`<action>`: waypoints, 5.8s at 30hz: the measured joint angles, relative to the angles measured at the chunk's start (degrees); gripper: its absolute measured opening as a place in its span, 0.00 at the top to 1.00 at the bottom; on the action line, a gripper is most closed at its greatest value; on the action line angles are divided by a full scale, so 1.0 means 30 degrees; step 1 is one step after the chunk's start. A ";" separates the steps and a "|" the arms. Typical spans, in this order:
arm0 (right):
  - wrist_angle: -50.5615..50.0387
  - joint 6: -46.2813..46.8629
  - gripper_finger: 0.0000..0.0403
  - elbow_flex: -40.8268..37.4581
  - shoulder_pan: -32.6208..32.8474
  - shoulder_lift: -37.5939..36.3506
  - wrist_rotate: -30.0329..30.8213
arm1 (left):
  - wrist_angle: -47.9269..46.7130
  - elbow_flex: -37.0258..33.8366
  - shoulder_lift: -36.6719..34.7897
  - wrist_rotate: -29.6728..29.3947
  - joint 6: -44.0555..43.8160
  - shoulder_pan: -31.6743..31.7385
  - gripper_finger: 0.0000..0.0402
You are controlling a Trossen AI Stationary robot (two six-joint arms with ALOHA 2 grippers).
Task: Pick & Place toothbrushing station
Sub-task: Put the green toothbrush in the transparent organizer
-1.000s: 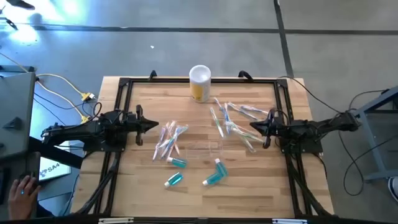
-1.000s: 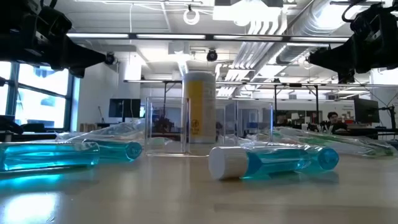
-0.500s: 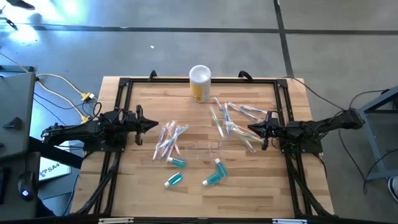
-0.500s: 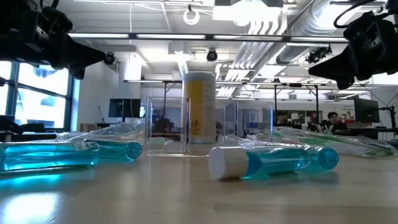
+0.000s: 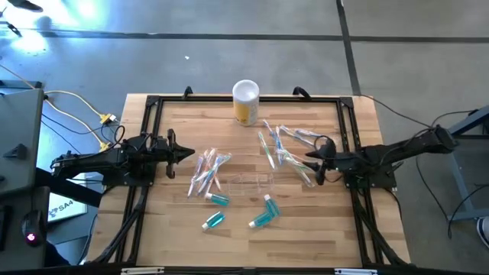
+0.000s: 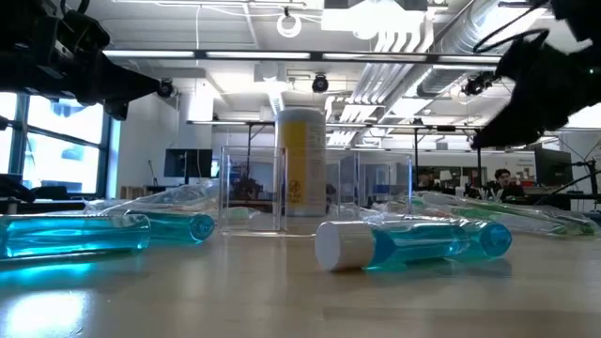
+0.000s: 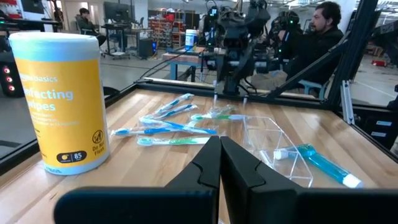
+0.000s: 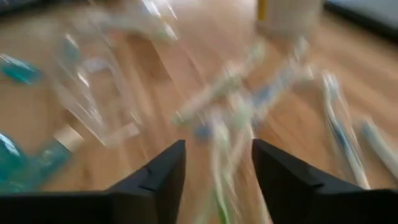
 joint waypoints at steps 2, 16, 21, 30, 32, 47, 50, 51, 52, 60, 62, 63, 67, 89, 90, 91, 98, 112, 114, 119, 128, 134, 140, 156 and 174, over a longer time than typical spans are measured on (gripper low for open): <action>-0.0782 0.0608 0.50 0.0342 -0.0135 0.0910 -0.0094 | -0.0014 0.0000 0.0000 0.0004 0.0000 0.0000 1.00; -0.1083 0.0079 0.47 0.2739 -0.1946 0.7422 -0.1362 | -0.0044 0.0000 0.0000 0.0004 -0.0222 0.0000 1.00; 0.0019 -0.0481 0.48 0.3129 -0.2543 0.9891 -0.1927 | -0.0051 0.0000 0.0000 0.0004 -0.0517 0.0000 1.00; 0.1125 -0.1883 0.48 0.3926 -0.3297 1.3358 -0.1866 | -0.0067 0.0000 0.0000 0.0004 -0.0511 0.0000 1.00; 0.1319 -0.2163 0.48 0.3991 -0.3398 1.3905 -0.1905 | -0.0162 0.0000 0.0000 0.0004 -0.0517 0.0000 1.00; 0.1324 -0.3308 0.51 0.5101 -0.3386 1.4351 -0.1912 | -0.0635 0.0000 -0.0003 -0.0004 -0.0510 0.0000 1.00; 0.1250 -0.3319 0.60 0.5101 -0.3393 1.4351 -0.1924 | -0.0641 0.0000 -0.0004 -0.0004 -0.0510 0.0000 1.00; 0.1240 -0.3360 0.63 0.5101 -0.3393 1.4351 -0.1942 | -0.0641 0.0000 -0.0007 -0.0004 -0.0510 0.0000 1.00; 0.1214 -0.3377 0.67 0.5101 -0.3393 1.4351 -0.1965 | -0.0641 0.0000 0.0000 -0.0004 -0.0510 0.0000 1.00; 0.0184 -0.3794 0.97 0.5093 -0.3393 1.4351 -0.2537 | -0.0641 0.0000 -0.0003 -0.0005 -0.0510 0.0000 1.00; 0.0209 -0.3719 0.98 0.5093 -0.3367 1.4351 -0.2561 | -0.0641 0.0000 0.0000 -0.0011 -0.0510 0.0000 1.00; 0.0206 -0.3716 0.98 0.5093 -0.3320 1.4351 -0.2557 | -0.0641 0.0000 -0.0007 -0.0011 -0.0510 0.0000 1.00; -0.0712 -0.3716 0.98 0.5678 -0.2980 1.4146 -0.2389 | -0.0641 0.0000 0.0000 -0.0011 -0.0515 0.0000 1.00; -0.0226 -0.6336 0.99 1.2919 0.3415 1.1268 0.1545 | -0.0765 0.0000 0.0193 -0.0004 -0.0437 0.0000 1.00; 0.0500 -0.6722 0.99 1.2720 0.3848 1.0937 0.1807 | -0.0762 0.0000 0.0277 -0.0004 -0.0437 0.0000 1.00; 0.1202 -0.7146 0.99 1.2487 0.4219 1.0649 0.2083 | -0.0758 0.0000 0.0397 -0.0004 -0.0437 0.0000 1.00; 0.9563 -1.0520 0.99 0.8723 0.5774 0.8714 0.2074 | -0.0771 0.0000 0.1186 -0.0004 -0.0437 0.0000 1.00; 3.0407 -1.0804 0.99 0.0648 0.1276 1.2140 -0.8239 | -0.0612 0.0000 0.1545 -0.0004 -0.0510 0.0000 1.00; 3.1995 -1.0654 0.99 0.0905 0.0887 1.3584 -0.9131 | -0.0293 0.0000 0.1545 -0.0004 -0.0510 0.0000 1.00; 3.4218 -1.0007 0.99 0.1594 0.0065 1.6903 -1.0809 | 0.0301 0.0000 0.1540 -0.0035 -0.0510 0.0000 1.00; 3.4298 -0.8188 0.99 0.3881 -0.1312 1.9913 -1.1913 | 0.0299 0.0000 0.1545 -0.0069 -0.0510 0.0000 1.00; 3.4248 -0.5824 0.99 0.4153 -0.1821 2.0750 -0.8677 | -0.0025 0.0000 0.1545 -0.0069 -0.0516 0.0000 1.00; 3.4255 -0.4237 0.99 0.4146 -0.1965 2.2130 -0.8031 | -0.0058 0.0000 0.1545 -0.0062 -0.0517 0.0000 1.00; 3.3055 -0.4182 0.92 0.4132 -0.1339 2.3102 -0.6045 | -0.0041 0.0000 0.1545 -0.0004 -0.0940 0.0000 1.00; 3.1047 -0.4821 0.84 0.4132 -0.1346 2.3101 -0.7050 | -0.0025 0.0000 0.1545 0.1614 -0.0954 -0.0007 1.00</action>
